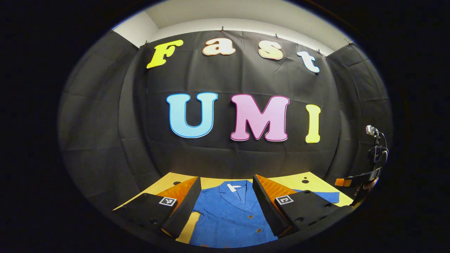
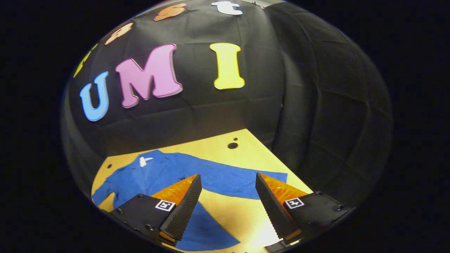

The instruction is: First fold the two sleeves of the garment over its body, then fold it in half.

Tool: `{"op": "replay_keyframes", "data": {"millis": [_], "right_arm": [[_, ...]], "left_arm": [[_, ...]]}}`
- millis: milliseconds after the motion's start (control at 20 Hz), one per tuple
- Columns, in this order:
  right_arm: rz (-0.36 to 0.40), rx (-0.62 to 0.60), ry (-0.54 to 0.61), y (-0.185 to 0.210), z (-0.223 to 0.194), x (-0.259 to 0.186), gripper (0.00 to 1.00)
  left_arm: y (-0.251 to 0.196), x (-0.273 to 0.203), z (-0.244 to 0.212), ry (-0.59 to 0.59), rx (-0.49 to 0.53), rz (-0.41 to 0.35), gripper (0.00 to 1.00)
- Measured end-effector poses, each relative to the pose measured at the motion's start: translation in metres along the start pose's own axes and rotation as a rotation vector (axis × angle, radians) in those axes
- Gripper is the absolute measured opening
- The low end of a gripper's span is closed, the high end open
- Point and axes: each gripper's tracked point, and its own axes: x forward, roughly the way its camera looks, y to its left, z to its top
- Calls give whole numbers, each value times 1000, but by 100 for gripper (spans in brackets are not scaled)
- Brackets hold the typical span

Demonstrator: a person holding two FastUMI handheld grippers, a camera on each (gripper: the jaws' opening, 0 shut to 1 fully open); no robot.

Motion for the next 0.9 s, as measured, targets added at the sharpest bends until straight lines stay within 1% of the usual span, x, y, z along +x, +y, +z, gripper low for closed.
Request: {"op": "replay_keyframes", "data": {"millis": [50, 100, 200, 300, 350, 500, 650, 750, 900], "right_arm": [[-28, 9, 27, -16, -5, 12, 88], [-60, 16, 57, -28, -14, 22, 97], [-121, 34, 116, -61, -28, 46, 97], [-168, 54, 135, -86, -36, 67, 98], [-195, 64, 164, -98, -43, 73, 98], [-238, 102, 277, -119, -70, 93, 98], [-292, 102, 382, -135, -98, 105, 99], [-297, 142, 460, -134, -118, 114, 99], [-314, 162, 517, -144, -127, 117, 99]], "left_arm": [[-4, 3, -3, 7, 4, 0, 84], [-7, 5, -4, 13, 7, 1, 84], [-14, 10, -7, 26, 17, 5, 84], [-21, 15, -8, 38, 20, 7, 84], [-26, 17, -11, 45, 20, 1, 84], [-39, 22, -15, 67, 28, -15, 84], [-47, 27, -16, 86, 17, -23, 84], [-54, 30, -18, 98, 2, -29, 84], [-61, 35, -21, 110, -10, -36, 84]]}}
